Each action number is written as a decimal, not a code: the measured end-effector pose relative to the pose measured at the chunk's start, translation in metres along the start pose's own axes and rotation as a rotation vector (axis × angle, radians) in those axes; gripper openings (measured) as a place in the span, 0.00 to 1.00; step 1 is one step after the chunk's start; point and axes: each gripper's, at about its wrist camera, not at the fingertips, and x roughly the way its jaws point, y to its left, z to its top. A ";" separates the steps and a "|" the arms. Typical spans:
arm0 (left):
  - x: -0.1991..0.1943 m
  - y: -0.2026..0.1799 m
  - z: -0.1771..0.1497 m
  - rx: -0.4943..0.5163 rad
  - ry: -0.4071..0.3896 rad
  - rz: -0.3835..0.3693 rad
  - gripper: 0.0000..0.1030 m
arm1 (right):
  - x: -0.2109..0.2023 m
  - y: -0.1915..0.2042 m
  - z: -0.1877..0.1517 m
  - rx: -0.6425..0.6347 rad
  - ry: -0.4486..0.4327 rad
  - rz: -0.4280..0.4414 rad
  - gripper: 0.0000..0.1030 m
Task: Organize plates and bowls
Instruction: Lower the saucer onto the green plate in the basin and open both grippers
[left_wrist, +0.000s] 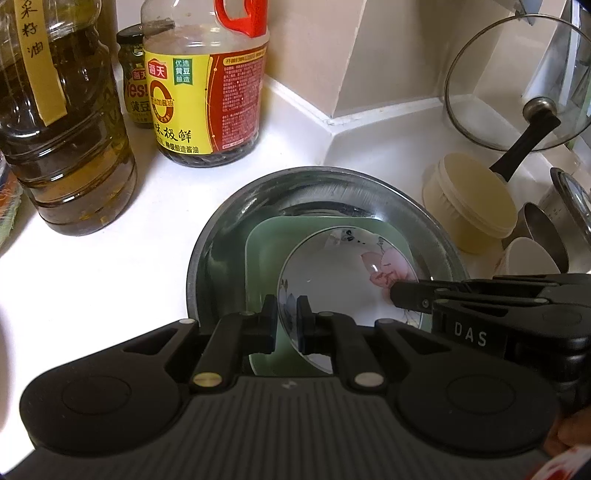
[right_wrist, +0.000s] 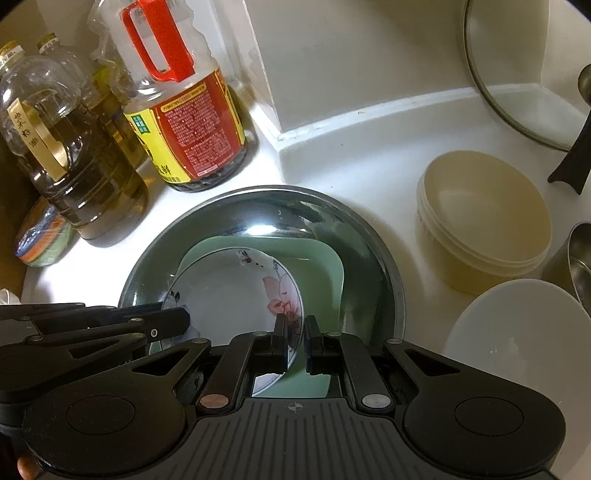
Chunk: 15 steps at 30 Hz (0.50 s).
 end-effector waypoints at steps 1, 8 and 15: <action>0.001 0.000 0.000 0.000 0.002 0.000 0.08 | 0.001 0.000 0.000 0.000 0.002 -0.001 0.08; 0.004 0.001 0.002 -0.001 0.012 0.000 0.08 | 0.006 0.000 0.001 0.002 0.009 -0.008 0.08; 0.007 0.002 0.002 -0.006 0.018 -0.001 0.08 | 0.008 0.000 0.002 0.002 0.013 -0.010 0.08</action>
